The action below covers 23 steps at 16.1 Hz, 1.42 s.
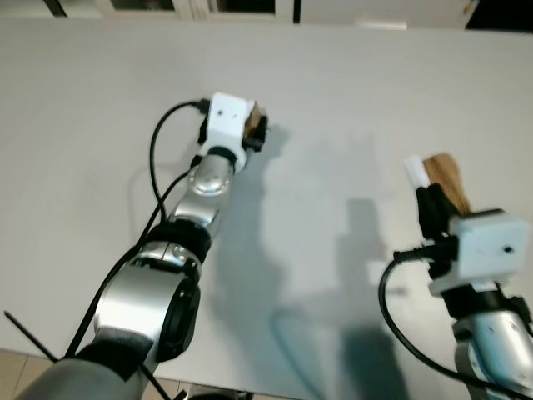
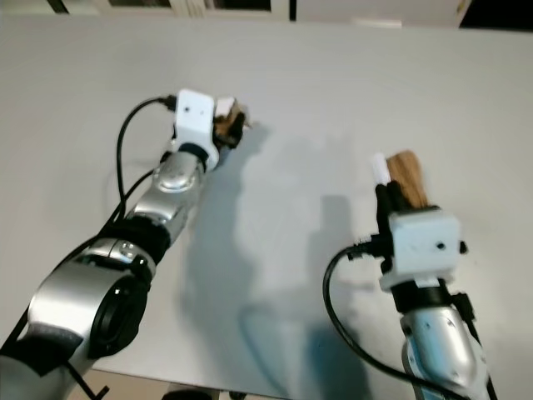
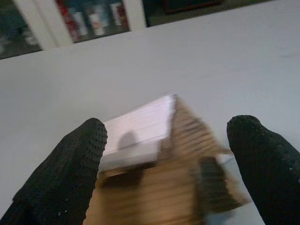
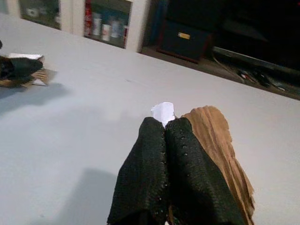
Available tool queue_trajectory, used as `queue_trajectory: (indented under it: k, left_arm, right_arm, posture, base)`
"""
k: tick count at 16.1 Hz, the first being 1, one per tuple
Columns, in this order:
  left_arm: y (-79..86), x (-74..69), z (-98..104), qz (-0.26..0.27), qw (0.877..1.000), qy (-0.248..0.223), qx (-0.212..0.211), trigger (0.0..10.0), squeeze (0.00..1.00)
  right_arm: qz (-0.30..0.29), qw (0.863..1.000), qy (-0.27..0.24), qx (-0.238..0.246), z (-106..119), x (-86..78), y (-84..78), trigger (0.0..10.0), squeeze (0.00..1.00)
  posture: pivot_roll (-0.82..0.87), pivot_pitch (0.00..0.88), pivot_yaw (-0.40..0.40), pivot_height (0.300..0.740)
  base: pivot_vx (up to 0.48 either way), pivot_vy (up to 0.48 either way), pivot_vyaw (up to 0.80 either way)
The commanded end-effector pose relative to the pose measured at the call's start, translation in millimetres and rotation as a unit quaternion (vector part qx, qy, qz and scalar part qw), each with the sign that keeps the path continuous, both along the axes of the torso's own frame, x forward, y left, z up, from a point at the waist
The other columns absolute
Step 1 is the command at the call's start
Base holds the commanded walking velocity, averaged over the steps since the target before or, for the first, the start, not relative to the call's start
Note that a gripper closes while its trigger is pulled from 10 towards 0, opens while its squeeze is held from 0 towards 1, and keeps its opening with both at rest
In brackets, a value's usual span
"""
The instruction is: Picking trash to rubbish bin
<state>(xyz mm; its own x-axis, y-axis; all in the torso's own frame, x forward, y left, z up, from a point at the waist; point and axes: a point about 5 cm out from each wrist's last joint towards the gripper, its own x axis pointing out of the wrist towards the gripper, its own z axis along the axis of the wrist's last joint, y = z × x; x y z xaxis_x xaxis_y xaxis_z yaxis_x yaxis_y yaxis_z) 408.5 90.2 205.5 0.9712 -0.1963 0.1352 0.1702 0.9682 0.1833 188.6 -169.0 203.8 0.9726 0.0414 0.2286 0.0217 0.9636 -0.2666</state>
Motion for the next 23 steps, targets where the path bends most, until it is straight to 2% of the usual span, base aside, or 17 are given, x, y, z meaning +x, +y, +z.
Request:
queue_trajectory:
  k: [1, 2, 3, 5, 7, 14, 18, 23]
  left_arm:
    - [-2.9, 0.7, 1.8, -0.002, 1.0, -0.001, 0.012, 10.0, 0.0]
    - [-3.1, 1.3, 1.5, 0.002, 1.0, 0.001, 0.021, 10.0, 0.0]
    - [-0.2, 0.7, -8.8, 0.01, 0.998, 0.024, 0.053, 10.0, 0.0]
    - [7.4, -0.3, -20.8, 0.03, 0.995, 0.047, 0.082, 10.0, 0.0]
    - [20.6, -2.2, -34.9, 0.055, 0.99, 0.075, 0.102, 0.0, 0.0]
    - [53.4, -8.5, -57.4, 0.105, 0.977, 0.109, 0.147, 0.0, 0.0]
    - [75.4, -10.8, -61.1, 0.145, 0.969, 0.114, 0.166, 0.0, 0.0]
    - [99.1, -15.2, -64.6, 0.183, 0.961, 0.115, 0.169, 0.0, 0.0]
  right_arm:
    - [-0.019, 1.0, -0.002, -0.001, 3.5, -8.7, -2.1, 10.0, 0.0]
    - [-0.027, 1.0, 0.003, 0.001, 3.3, -13.5, -2.8, 10.0, 0.0]
    - [-0.039, 0.999, 0.017, 0.004, 0.8, -23.3, -2.3, 10.0, 0.0]
    - [-0.047, 0.998, 0.029, 0.007, -1.2, -30.4, -1.9, 10.0, 0.0]
    - [-0.049, 0.998, 0.04, 0.009, -1.7, -36.4, -1.6, 10.0, 0.0]
    - [-0.051, 0.997, 0.052, 0.007, -1.4, -38.3, -3.5, 10.0, 0.0]
    - [-0.044, 0.998, 0.053, 0.008, -2.2, -32.8, -2.7, 10.0, 0.0]
    - [-0.034, 0.998, 0.05, 0.008, -2.0, -26.4, -2.6, 10.0, 0.0]
  posture:
    - [-0.13, 0.344, 0.095, 0.74]
    - [-0.14, 0.352, 0.095, 0.74]
    - [-0.17, 0.374, 0.092, 0.74]
    - [-0.19, 0.389, 0.083, 0.74]
    - [-0.2, 0.404, 0.073, 0.74]
    - [-0.18, 0.41, 0.058, 0.74]
    - [-0.16, 0.406, 0.055, 0.74]
    - [-0.13, 0.394, 0.049, 0.74]
  base:
    - [0.0, 0.0, 0.0]
    - [0.0, 0.0, 0.0]
    - [0.0, 0.0, 0.0]
    - [0.0, 0.0, 0.0]
    - [0.0, 0.0, 0.0]
    - [0.0, 0.0, 0.0]
    - [0.0, 0.0, 0.0]
    - [0.0, 0.0, 0.0]
